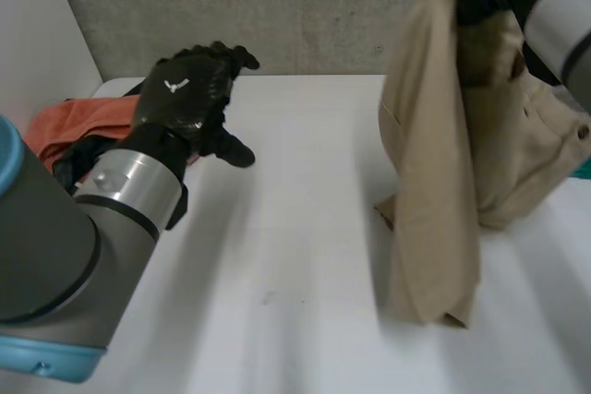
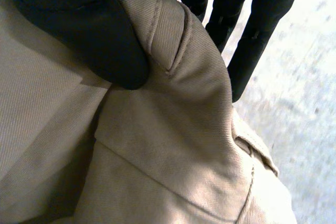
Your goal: Fold the laundry.
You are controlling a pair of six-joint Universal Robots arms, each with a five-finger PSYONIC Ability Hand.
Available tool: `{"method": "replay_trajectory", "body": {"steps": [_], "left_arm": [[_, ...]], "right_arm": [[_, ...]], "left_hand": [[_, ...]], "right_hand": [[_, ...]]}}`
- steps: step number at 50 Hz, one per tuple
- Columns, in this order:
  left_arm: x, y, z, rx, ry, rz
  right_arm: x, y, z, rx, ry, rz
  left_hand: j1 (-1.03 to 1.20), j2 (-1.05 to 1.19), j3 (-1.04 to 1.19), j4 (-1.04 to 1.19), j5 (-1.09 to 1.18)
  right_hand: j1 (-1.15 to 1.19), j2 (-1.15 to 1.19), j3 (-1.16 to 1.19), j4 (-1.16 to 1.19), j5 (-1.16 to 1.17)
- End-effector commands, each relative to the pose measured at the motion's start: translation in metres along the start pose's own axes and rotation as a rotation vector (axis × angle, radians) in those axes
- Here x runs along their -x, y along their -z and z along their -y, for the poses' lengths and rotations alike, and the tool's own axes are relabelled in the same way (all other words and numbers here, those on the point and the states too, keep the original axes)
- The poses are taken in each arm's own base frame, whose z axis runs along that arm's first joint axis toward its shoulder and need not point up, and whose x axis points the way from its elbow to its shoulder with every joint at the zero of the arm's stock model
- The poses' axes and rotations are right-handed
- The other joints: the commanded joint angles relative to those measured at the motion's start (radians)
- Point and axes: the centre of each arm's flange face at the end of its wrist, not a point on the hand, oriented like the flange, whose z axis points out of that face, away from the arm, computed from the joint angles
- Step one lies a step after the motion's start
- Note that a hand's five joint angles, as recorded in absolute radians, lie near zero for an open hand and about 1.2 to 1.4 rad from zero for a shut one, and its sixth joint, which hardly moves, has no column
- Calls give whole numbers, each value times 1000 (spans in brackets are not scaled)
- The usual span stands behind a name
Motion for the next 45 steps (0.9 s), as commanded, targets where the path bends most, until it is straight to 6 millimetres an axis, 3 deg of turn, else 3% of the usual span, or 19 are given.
{"method": "replay_trajectory", "body": {"steps": [1, 5, 9, 10, 14, 17, 22, 30, 37, 45], "left_arm": [[14, -2, 8, -15, -6, 43], [20, -1, 5, 5, -9, 58], [20, 2, -8, 67, -9, 58], [20, 3, -10, 82, -4, 57], [16, 9, -37, 202, 58, 30], [9, 14, -63, 318, 141, -11], [-11, 27, -89, 477, 245, -105], [-50, 47, -104, 515, 222, -246], [-55, 28, -123, 470, 219, -243], [-52, -3, -151, 429, 119, -168]], "right_arm": [[27, 0, 23, -54, -26, -8], [33, -3, 14, -24, -30, -29], [42, -12, -18, 61, -26, -40], [46, -14, -36, 107, -22, -39], [59, -15, -76, 210, -13, -10], [66, -13, -92, 252, -2, 7], [69, -11, -105, 275, 9, 15], [74, -4, -125, 315, 60, 34], [55, -3, -145, 361, 52, -8], [49, 2, -160, 395, 46, -21]], "left_hand": [[-4, 10, 10, 19, 34], [4, 19, 19, 28, 43], [4, 19, 19, 28, 43], [4, 19, 19, 28, 43], [7, 22, 21, 31, 46], [10, 25, 24, 34, 49], [25, 40, 39, 49, 64], [57, 72, 71, 81, 96], [43, 57, 57, 66, 81], [46, 60, 60, 69, 84]], "right_hand": [[276, 218, 217, 198, 210], [276, 218, 217, 198, 210], [276, 218, 217, 198, 210], [276, 218, 217, 198, 210], [276, 218, 217, 198, 210], [276, 218, 217, 198, 210], [276, 218, 217, 198, 210], [276, 218, 217, 198, 210], [276, 218, 217, 198, 210], [276, 218, 217, 198, 210]]}}
